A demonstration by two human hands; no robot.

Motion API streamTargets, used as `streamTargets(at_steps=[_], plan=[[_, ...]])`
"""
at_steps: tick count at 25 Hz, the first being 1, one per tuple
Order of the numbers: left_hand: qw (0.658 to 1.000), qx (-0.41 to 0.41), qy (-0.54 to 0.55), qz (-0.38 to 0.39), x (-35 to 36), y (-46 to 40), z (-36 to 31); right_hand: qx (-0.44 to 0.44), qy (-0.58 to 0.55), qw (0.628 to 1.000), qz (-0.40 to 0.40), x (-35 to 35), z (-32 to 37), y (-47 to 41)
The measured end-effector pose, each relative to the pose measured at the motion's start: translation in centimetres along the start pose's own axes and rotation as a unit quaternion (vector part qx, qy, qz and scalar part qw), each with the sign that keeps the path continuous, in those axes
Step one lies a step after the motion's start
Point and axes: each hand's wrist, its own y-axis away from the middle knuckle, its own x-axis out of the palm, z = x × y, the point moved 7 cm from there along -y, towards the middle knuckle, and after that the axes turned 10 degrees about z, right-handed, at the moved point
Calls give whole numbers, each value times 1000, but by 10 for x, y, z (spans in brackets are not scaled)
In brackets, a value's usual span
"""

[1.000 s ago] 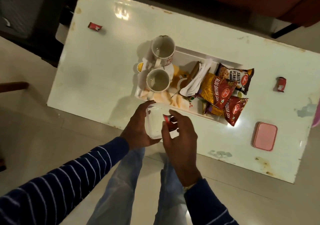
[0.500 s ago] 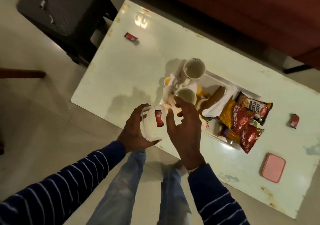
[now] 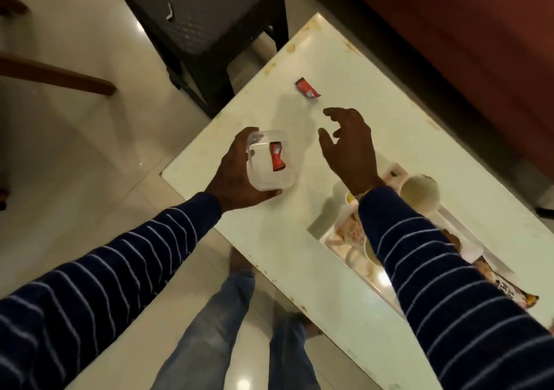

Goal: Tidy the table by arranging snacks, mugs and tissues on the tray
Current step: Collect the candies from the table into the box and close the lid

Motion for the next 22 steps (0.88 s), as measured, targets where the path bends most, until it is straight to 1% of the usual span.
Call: streamTargets(at_steps=[5,8,9,11,12,14,17,19,20,22], plan=[[1000,-1,-7,9,-8,-40,22,6,29,998,58,31,-15,-68],[1000,-1,-9,8,-13,-51,35,-3,103,988,117,56,-16,-94],[1000,3,-7,7,-14,-53,38,-6,137,983,124,63,-16,-99],[1000,2,-6,9,-15,-54,43,-12,172,979,107,69,-18,-104],[1000,0,-6,9,-16,-54,46,-8,165,982,89,69,-19,-105],[1000,3,-4,14,-18,-53,47,11,109,993,45,66,-19,-99],[1000,5,-1,19,-19,-52,43,51,-18,996,-66,37,0,-73],[1000,4,-1,16,-20,-51,37,24,-86,989,-116,26,30,-43],[1000,7,3,17,-18,-50,33,4,-112,987,-118,26,45,-26],[999,24,16,24,-12,-47,21,-21,-127,989,-78,36,70,6]])
